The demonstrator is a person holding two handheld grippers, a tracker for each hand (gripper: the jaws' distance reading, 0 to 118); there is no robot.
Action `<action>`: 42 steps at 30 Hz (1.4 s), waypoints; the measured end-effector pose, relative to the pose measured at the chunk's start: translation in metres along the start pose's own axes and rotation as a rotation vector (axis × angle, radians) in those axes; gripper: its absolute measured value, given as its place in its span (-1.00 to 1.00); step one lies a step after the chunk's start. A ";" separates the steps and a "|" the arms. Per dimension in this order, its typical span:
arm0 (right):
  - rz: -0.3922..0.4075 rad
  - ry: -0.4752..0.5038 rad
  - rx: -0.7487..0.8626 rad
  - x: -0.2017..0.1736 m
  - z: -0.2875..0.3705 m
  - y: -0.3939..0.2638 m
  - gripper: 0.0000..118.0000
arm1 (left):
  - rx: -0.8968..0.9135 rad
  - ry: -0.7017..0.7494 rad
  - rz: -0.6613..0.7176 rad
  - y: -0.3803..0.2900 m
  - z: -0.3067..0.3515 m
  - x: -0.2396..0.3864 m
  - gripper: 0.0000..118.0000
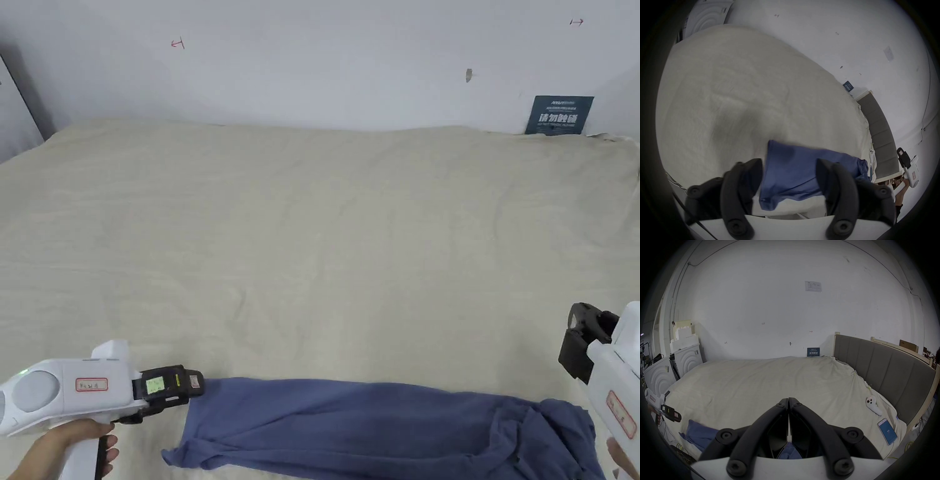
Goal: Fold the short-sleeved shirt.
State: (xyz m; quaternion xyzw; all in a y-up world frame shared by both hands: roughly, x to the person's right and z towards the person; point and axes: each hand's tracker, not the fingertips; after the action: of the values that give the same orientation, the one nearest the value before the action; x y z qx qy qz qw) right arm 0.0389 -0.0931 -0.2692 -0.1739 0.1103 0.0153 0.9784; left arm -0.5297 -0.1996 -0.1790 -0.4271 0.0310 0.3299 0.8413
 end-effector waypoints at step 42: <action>-0.027 -0.023 -0.048 0.015 0.001 -0.001 -1.00 | -0.040 0.075 -0.073 0.023 -0.007 -0.007 -0.94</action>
State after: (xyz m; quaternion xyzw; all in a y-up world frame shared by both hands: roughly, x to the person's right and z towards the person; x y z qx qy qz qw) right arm 0.0535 -0.0944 -0.2715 -0.1985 0.0962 0.0069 0.9753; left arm -0.5473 -0.1988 -0.1969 -0.4566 0.0405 0.2833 0.8424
